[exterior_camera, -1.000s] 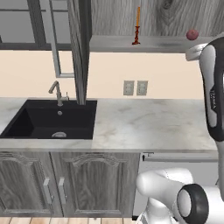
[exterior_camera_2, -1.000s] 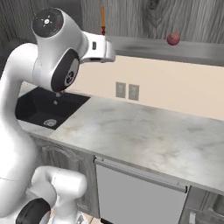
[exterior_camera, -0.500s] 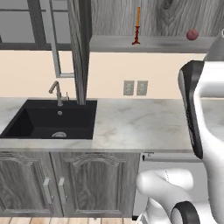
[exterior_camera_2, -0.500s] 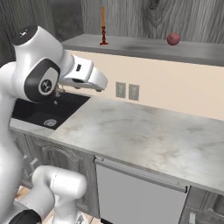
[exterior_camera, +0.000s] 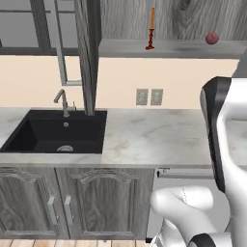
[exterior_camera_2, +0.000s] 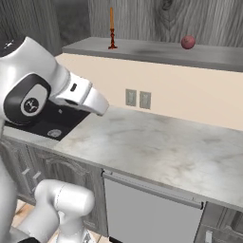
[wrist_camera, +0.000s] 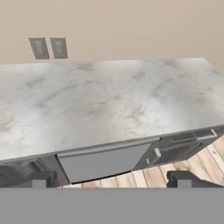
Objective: Pick the jar and candle from the dining table and place them in the open cabinet. Close the cabinet after placing the objects.
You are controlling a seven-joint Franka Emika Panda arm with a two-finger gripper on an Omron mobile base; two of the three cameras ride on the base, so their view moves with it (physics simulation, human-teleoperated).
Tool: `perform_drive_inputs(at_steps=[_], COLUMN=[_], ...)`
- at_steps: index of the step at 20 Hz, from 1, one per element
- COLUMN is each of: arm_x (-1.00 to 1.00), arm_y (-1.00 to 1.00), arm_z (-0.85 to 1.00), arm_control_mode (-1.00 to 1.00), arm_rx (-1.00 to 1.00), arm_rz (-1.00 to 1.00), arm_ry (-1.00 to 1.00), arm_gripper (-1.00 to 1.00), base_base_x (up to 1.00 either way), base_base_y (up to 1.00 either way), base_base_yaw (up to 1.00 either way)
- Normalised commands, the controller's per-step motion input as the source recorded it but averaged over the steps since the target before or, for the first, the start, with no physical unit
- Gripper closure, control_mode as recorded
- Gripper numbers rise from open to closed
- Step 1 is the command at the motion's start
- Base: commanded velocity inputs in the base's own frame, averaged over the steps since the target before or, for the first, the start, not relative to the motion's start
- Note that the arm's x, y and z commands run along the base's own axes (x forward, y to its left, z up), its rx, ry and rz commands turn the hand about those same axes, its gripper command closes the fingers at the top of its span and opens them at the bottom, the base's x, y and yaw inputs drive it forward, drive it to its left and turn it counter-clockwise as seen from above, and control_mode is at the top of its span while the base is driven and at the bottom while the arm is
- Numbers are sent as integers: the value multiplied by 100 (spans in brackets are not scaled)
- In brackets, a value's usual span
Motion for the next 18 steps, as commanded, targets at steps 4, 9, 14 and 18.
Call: perform_drive_inputs(at_steps=[4,9,14,18], arm_x=[-48,-34,-29,-22], arm_y=[1,14,4,19], arm_z=[-11,-28,-3,-21], arm_control_mode=[-100,-100,-100,-100], arm_rx=[13,11,5,2], arm_rz=[0,0,0,0], arm_ry=[0,0,0,0], arm_gripper=[-100,-100,-100,-100], base_base_x=[0,0,0,0], base_base_y=[0,0,0,0], base_base_yaw=[0,0,0,0])
